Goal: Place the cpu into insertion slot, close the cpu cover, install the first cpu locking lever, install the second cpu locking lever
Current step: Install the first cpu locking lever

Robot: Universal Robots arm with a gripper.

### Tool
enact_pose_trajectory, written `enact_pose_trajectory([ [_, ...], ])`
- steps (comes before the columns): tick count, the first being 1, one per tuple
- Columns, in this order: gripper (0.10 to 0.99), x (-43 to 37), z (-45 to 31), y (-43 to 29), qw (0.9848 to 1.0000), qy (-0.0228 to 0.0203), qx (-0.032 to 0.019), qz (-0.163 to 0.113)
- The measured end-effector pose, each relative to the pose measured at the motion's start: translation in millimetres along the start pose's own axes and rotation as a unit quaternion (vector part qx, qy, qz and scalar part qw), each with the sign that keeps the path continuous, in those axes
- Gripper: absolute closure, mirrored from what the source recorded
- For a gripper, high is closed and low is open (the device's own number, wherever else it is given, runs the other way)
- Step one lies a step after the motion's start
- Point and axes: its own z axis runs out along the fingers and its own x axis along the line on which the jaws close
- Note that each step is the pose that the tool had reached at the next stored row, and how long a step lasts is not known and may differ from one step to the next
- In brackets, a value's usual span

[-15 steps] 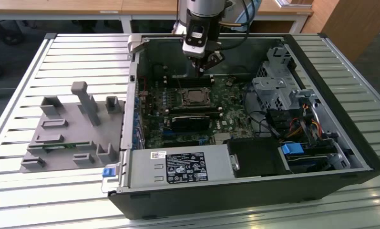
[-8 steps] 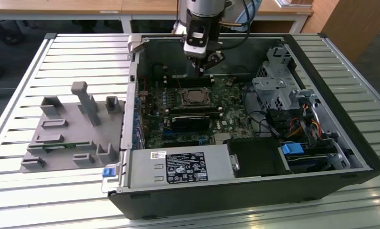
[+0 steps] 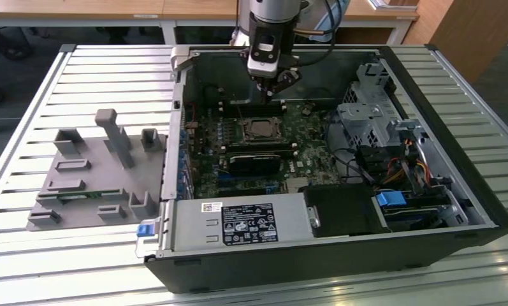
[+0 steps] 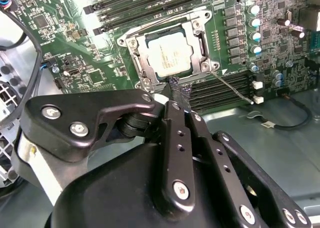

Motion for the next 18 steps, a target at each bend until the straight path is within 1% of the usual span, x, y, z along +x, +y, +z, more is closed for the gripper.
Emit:
enact_pose_trajectory([
  [18,0.980,0.0,0.0,0.0,0.9995,0.0007,-0.0004,-0.031],
])
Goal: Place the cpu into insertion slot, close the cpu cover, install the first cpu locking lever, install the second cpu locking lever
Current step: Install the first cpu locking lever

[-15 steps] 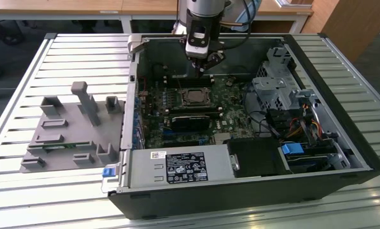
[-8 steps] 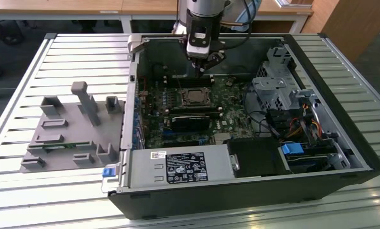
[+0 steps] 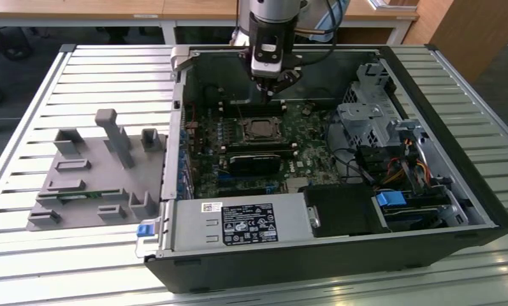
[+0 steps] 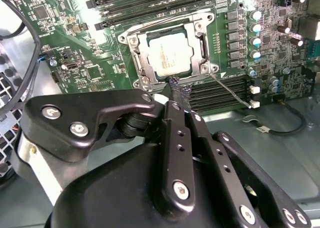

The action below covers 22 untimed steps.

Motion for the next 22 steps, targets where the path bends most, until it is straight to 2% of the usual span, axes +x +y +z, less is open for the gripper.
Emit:
enact_pose_trajectory([
  [8,0.980,0.0,0.0,0.0,0.9998,0.0004,-0.0003,-0.019],
  [14,0.980,0.0,0.0,0.0,0.9991,0.0009,-0.0006,-0.043],
  [18,0.980,0.0,0.0,0.0,0.9978,0.0012,-0.0011,-0.067],
  [22,0.980,0.0,0.0,0.0,0.9954,0.0018,-0.0015,-0.096],
])
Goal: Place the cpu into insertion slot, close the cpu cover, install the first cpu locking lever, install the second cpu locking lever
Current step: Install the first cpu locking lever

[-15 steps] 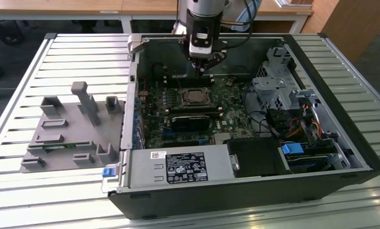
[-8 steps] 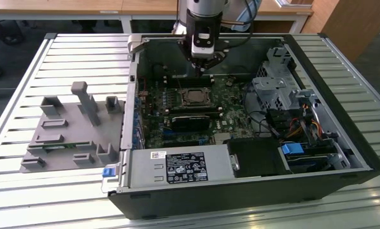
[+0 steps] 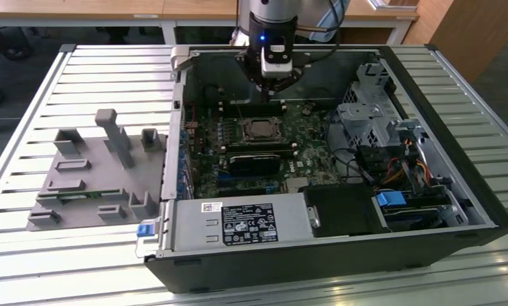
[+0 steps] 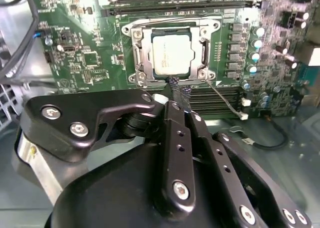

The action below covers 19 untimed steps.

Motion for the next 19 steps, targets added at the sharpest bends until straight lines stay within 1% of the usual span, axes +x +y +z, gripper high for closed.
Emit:
enact_pose_trajectory([
  [4,0.980,0.0,0.0,0.0,0.9995,0.0006,-0.0004,-0.031],
  [9,0.980,0.0,0.0,0.0,0.9977,0.0014,-0.0009,-0.067],
  [13,0.980,0.0,0.0,0.0,0.9958,0.0019,-0.0013,-0.091],
  [19,0.980,0.0,0.1,0.0,0.9920,0.0027,-0.0018,-0.126],
])
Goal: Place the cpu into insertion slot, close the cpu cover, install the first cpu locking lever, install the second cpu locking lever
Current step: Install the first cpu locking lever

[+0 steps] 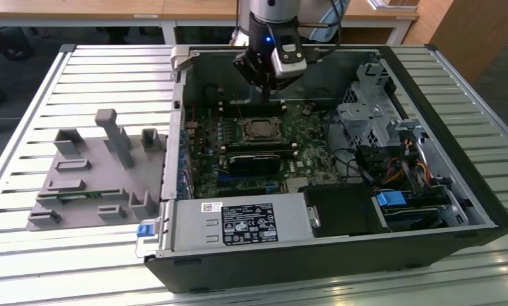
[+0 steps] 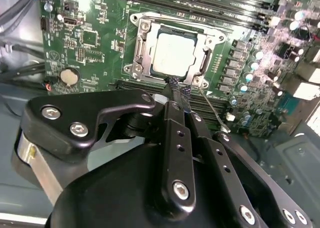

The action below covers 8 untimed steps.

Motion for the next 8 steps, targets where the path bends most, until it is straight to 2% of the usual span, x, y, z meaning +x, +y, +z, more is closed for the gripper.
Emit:
enact_pose_trajectory([
  [8,0.980,0.0,0.1,0.0,0.9996,0.0006,-0.0005,-0.030],
])
